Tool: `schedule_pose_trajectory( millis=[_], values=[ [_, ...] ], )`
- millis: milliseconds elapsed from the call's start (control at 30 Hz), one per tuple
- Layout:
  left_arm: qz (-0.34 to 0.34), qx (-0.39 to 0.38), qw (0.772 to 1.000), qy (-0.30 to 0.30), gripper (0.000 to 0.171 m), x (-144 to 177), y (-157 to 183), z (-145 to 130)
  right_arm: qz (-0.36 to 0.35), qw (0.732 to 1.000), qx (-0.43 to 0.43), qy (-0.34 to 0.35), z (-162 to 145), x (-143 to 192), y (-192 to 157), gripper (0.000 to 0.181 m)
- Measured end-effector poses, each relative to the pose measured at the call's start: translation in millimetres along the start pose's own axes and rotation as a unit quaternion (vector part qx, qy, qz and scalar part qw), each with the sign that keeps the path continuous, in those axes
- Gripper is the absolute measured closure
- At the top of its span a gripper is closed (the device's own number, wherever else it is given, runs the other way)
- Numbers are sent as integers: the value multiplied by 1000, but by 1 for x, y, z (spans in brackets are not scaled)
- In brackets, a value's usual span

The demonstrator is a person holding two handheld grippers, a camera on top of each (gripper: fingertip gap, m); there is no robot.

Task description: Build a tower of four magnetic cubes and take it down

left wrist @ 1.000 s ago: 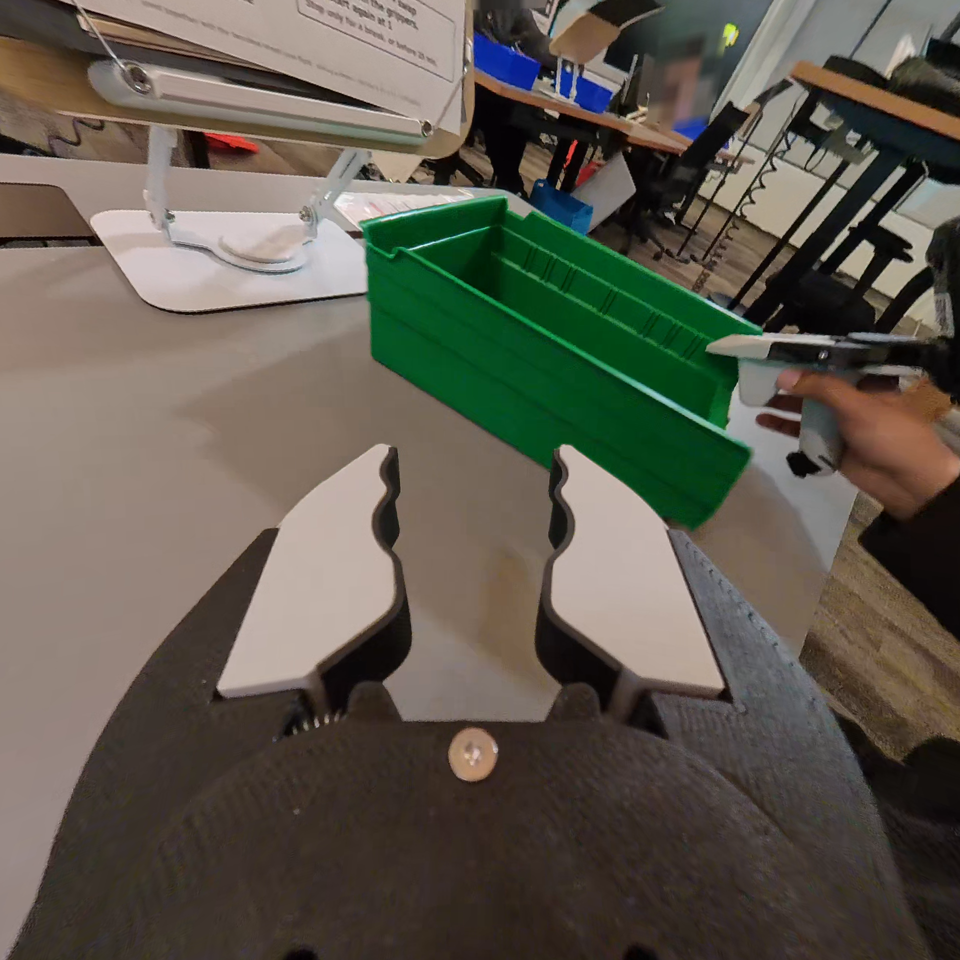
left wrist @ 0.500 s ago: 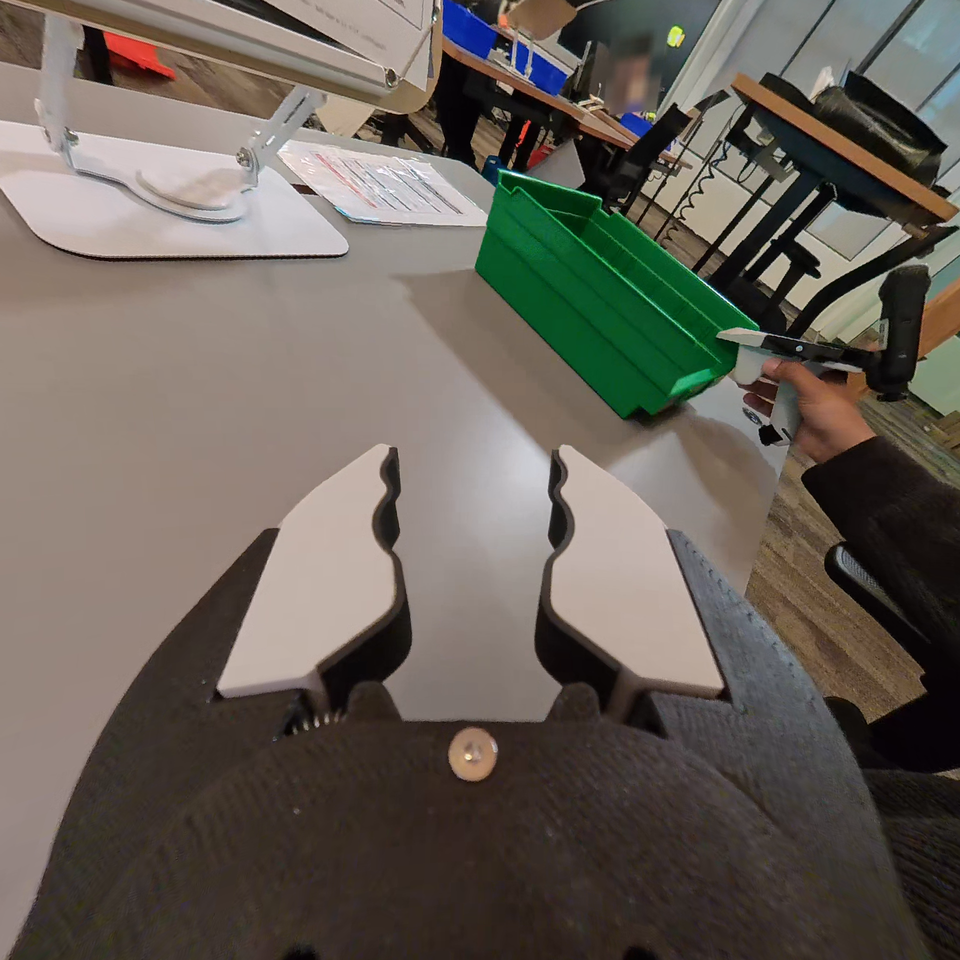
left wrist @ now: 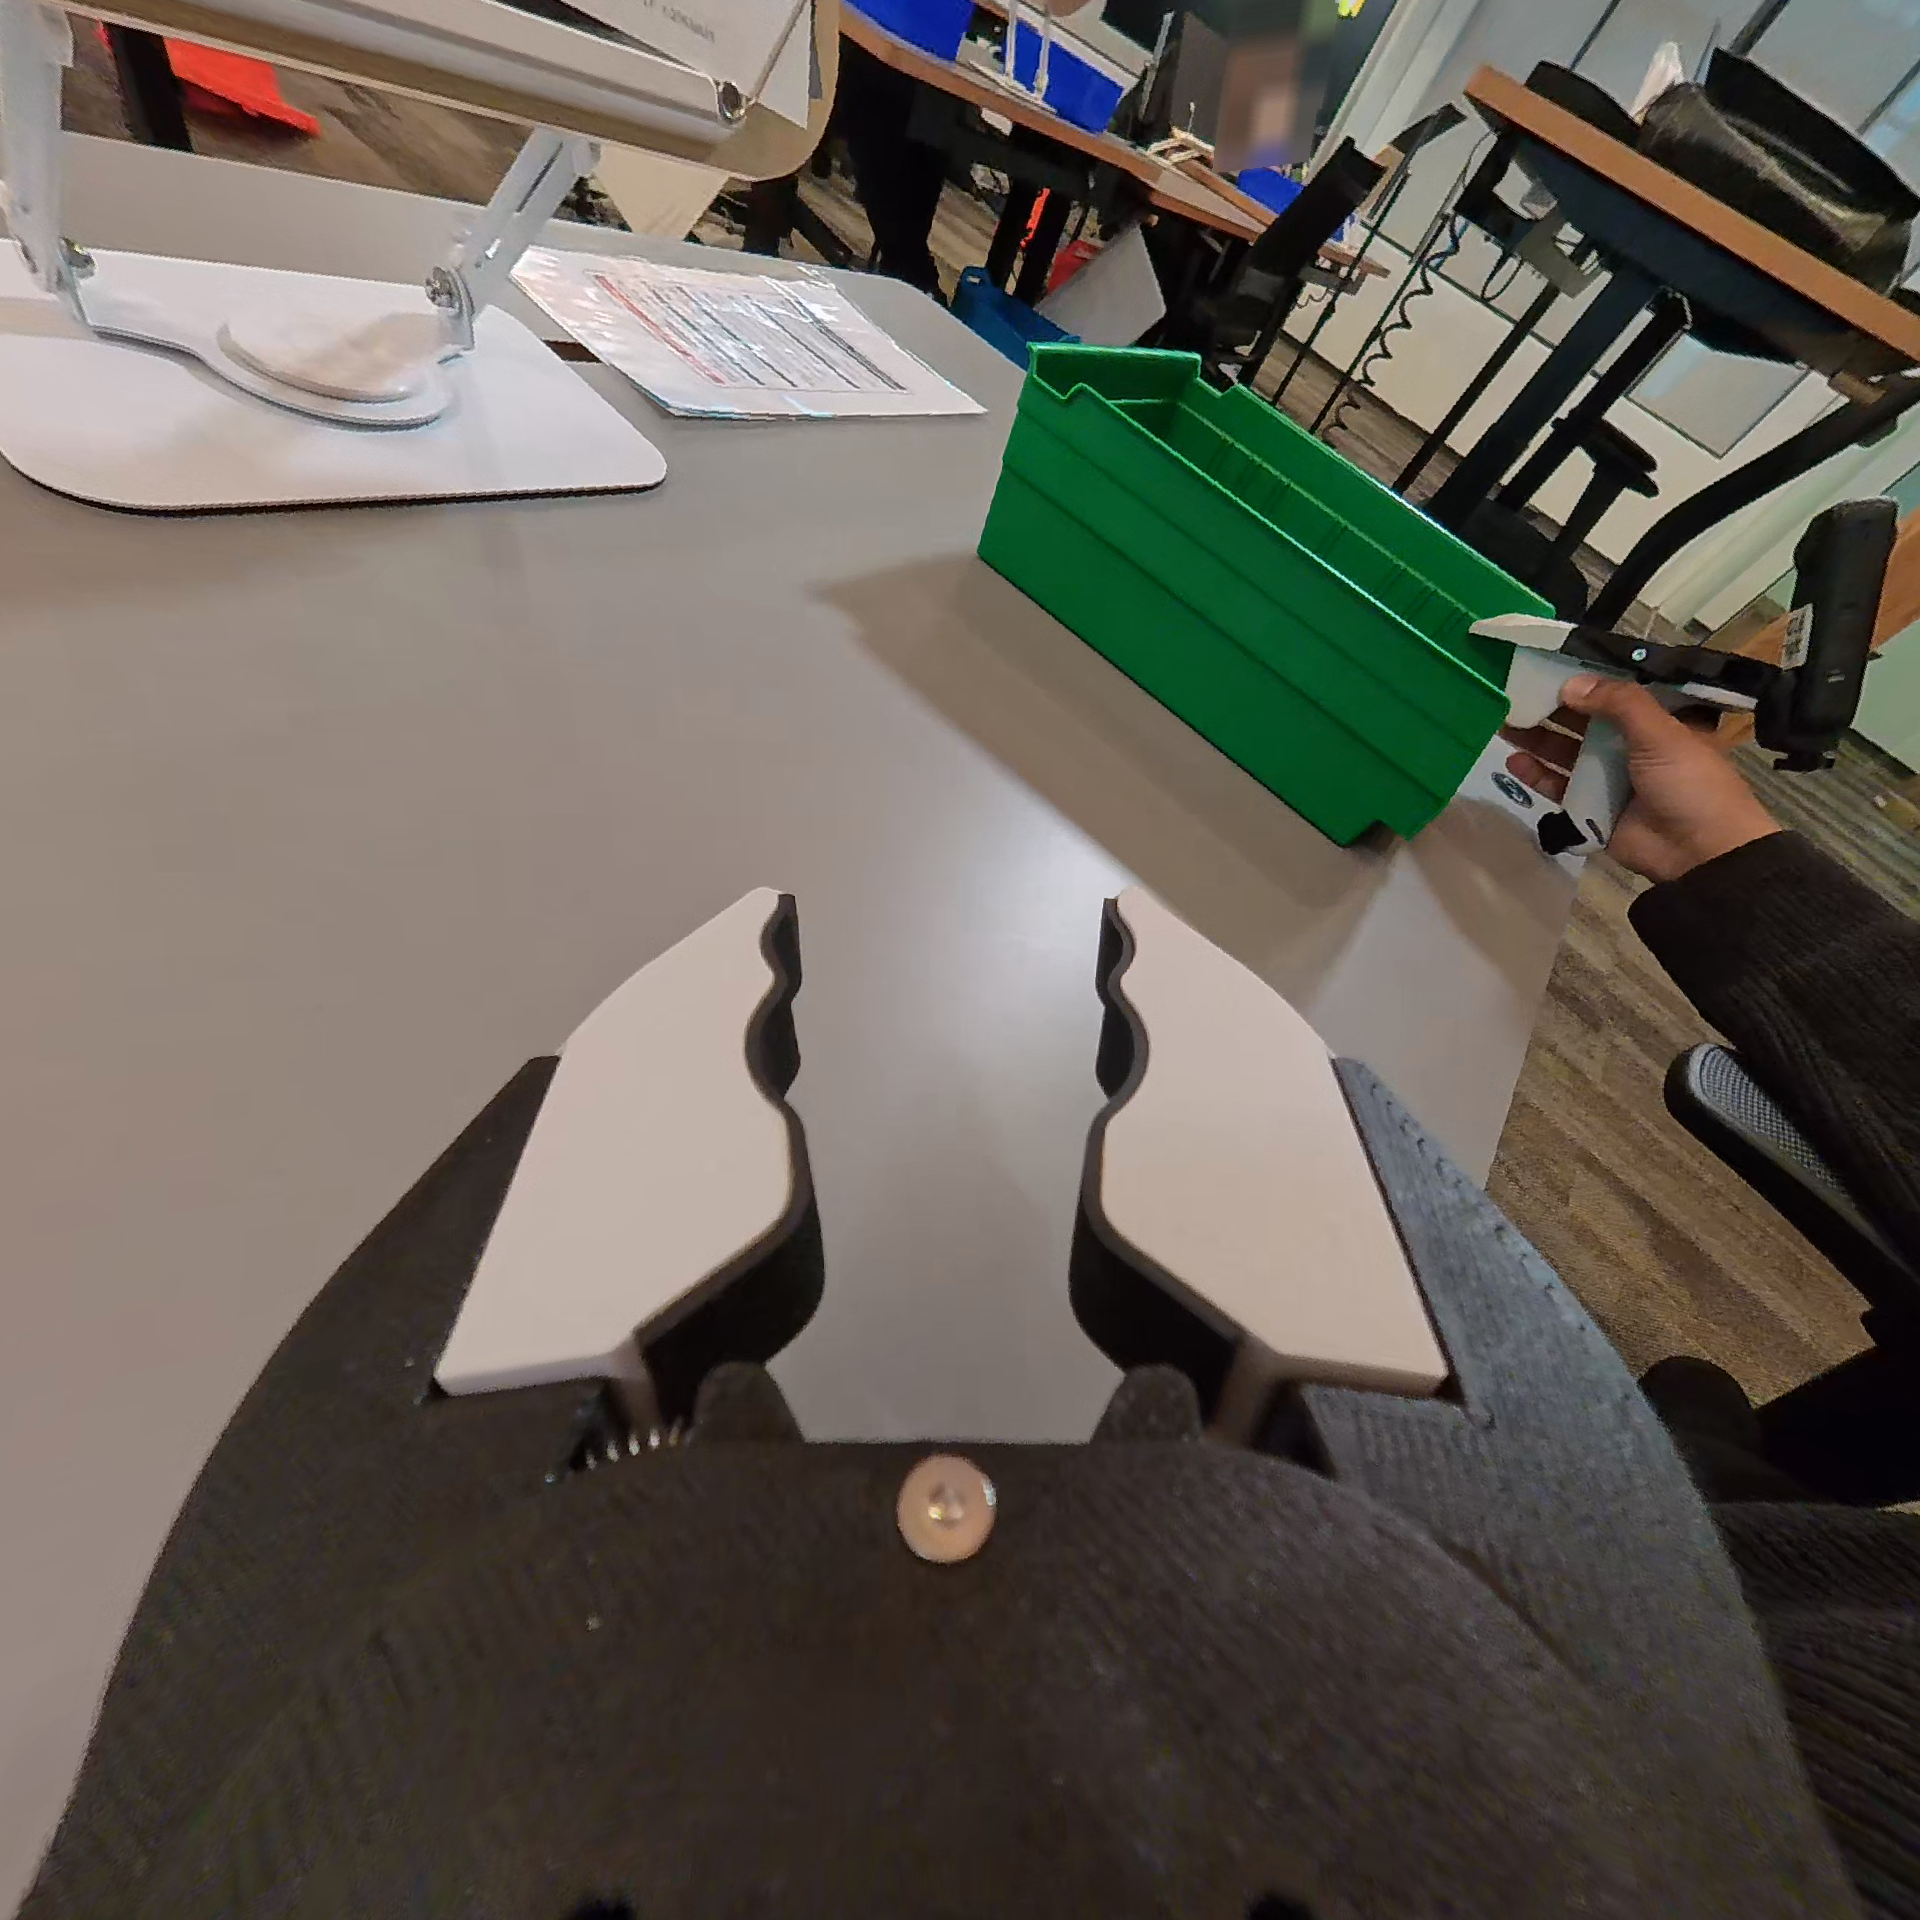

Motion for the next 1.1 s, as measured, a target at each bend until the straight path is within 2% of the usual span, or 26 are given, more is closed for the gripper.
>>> schedule_pose_trajectory(
  millis=[133, 467, 533, 633, 733, 833, 900, 1000, 1100],
  values=[
    [-6, -1, 1000, -8, 116, 0, 3, 0, 0, 1000, 2, -1, 0, 0, -1, 177],
    [14, -7, 1000, -13, 113, -1, 0, -1, -34, 996, 77, -36, 5, 5, -14, 175],
    [40, -6, 999, -13, 102, 0, -3, -1, -53, 995, 88, -12, 14, 11, -18, 164],
    [105, -42, 993, -22, 103, 8, -9, 5, -49, 989, 126, 63, 33, 30, -37, 156],
    [260, -120, 958, 6, 103, 35, -18, 22, -44, 969, 207, 128, 49, 45, -84, 154],
    [381, -159, 910, 41, 100, 72, -29, 34, 71, 960, 208, 174, 49, 44, -159, 154],
    [427, -155, 889, 61, 97, 93, -40, 36, 175, 949, 170, 199, 38, 32, -216, 152],
    [451, -125, 882, 55, 87, 114, -56, 30, 326, 926, 101, 164, -3, 3, -292, 152],
    [425, -74, 902, 10, 81, 122, -64, 15, 421, 903, 58, 62, -57, -28, -344, 153]
  ],
)
Point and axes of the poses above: each gripper's, where its closed fingertips meet, x back along the fingers, z out of its top, y = z × x across the jaws, the point moved 10 cm from there along x, back along the fingers, and after that the axes turned 6 degrees about -x, right-handed, at the moved point
